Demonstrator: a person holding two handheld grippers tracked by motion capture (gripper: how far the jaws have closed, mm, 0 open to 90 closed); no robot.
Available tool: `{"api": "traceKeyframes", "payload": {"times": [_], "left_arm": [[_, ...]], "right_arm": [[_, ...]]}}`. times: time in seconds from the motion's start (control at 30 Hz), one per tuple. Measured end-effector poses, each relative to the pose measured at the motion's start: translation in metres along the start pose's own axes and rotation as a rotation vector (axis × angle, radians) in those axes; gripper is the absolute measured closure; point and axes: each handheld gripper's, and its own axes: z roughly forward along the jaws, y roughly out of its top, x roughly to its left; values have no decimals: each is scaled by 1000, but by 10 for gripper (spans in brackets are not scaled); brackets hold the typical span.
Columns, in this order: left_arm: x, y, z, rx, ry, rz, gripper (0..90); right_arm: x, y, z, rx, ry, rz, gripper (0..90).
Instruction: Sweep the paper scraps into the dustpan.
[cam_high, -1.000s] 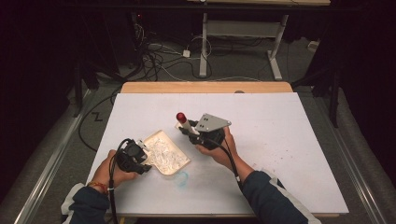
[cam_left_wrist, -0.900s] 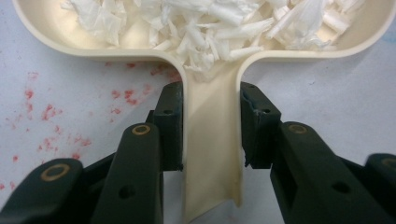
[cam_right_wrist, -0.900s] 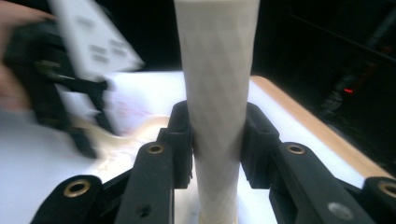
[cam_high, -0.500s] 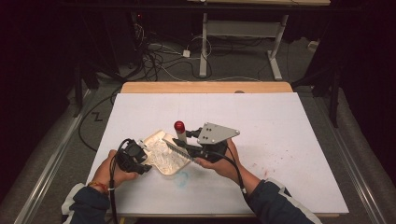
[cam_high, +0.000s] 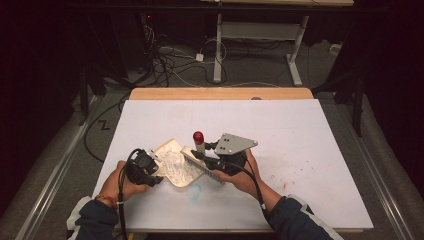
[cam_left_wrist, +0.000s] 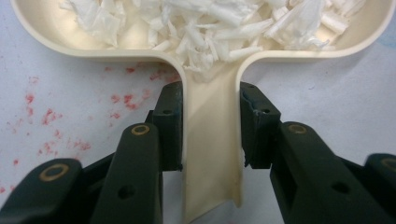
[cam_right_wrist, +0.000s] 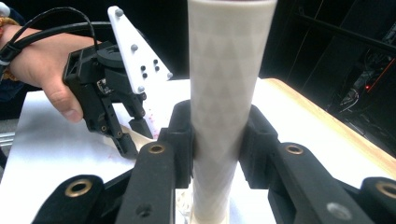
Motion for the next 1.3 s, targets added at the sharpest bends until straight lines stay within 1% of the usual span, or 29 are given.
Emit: {"api": "traceKeyframes", "payload": {"times": [0.1, 0.2, 0.3, 0.37, 0.4, 0.47, 0.5, 0.57, 0.6, 0.63, 0.67, 0.7, 0.73, 0.77, 0.8, 0.83, 0.87, 0.9, 0.93, 0.97, 1.0, 1.03, 1.1, 1.17, 1.23, 1.3], "left_arm": [[0, 0, 0, -3, -1, 0, 633], [1, 0, 0, -2, -2, 2, 633], [0, 0, 0, -2, -1, 2, 633], [0, 1, 0, -4, 1, 0, 632], [0, 1, 0, -7, 3, 4, 629], [0, 2, 1, -7, 1, -2, 623], [0, 3, 1, -5, 2, 1, 620], [0, 4, 1, -3, 4, 0, 620], [-1, 4, 1, -4, 5, 0, 620], [-1, 4, 1, -3, 5, 3, 620], [-1, 4, 1, -3, 5, 2, 622], [-2, 4, 1, -2, 4, 3, 625], [-2, 4, 1, -3, 7, 6, 627], [-2, 4, 1, -3, 7, 8, 629], [-2, 4, 1, -4, 7, 12, 631], [-2, 4, 1, -4, 8, 13, 632], [-2, 4, 1, -3, 7, 12, 632], [-2, 5, 1, 1, 10, 14, 632], [-3, 6, 1, 6, 13, 17, 632], [-4, 7, 1, 10, 14, 26, 633], [-6, 7, 1, 15, 9, 32, 633], [-9, 8, 1, 21, 0, 48, 633], [-12, 10, 1, 25, -6, 61, 633], [-15, 12, 2, 30, -7, 72, 634], [-18, 13, 2, 34, -7, 78, 634], [-21, 14, 2, 35, -9, 84, 634]], "right_arm": [[-3, 5, -7, -20, -18, -9, 703], [-14, 12, -20, -45, -38, 5, 703], [-28, 19, -34, -61, -89, -6, 703], [-40, 22, -43, -63, -129, 3, 703], [-49, 23, -46, -59, -164, 0, 703], [-61, 21, -50, -42, -211, 12, 703], [-71, 19, -50, -23, -239, 12, 703], [-83, 15, -49, -3, -276, 23, 703], [-92, 11, -47, 10, -304, 25, 703], [-98, 8, -44, 21, -320, 38, 703], [-104, 4, -41, 28, -333, 39, 703], [-109, 1, -38, 47, -349, 31, 703], [-113, -3, -36, 68, -365, 33, 703], [-115, -7, -35, 79, -377, 52, 703], [-117, -10, -35, 79, -377, 73, 703], [-118, -14, -36, 70, -373, 73, 702], [-117, -15, -35, 74, -385, 71, 703], [-117, -16, -34, 81, -395, 59, 703], [-118, -16, -31, 90, -417, 33, 703], [-119, -16, -28, 92, -429, 17, 704], [-120, -17, -25, 95, -432, 23, 703], [-122, -18, -23, 97, -427, 28, 704], [-121, -22, -18, 99, -404, 49, 703], [-116, -25, -17, 100, -378, 54, 703], [-107, -27, -17, 92, -344, 58, 703], [-93, -27, -17, 106, -329, 15, 701]]}}
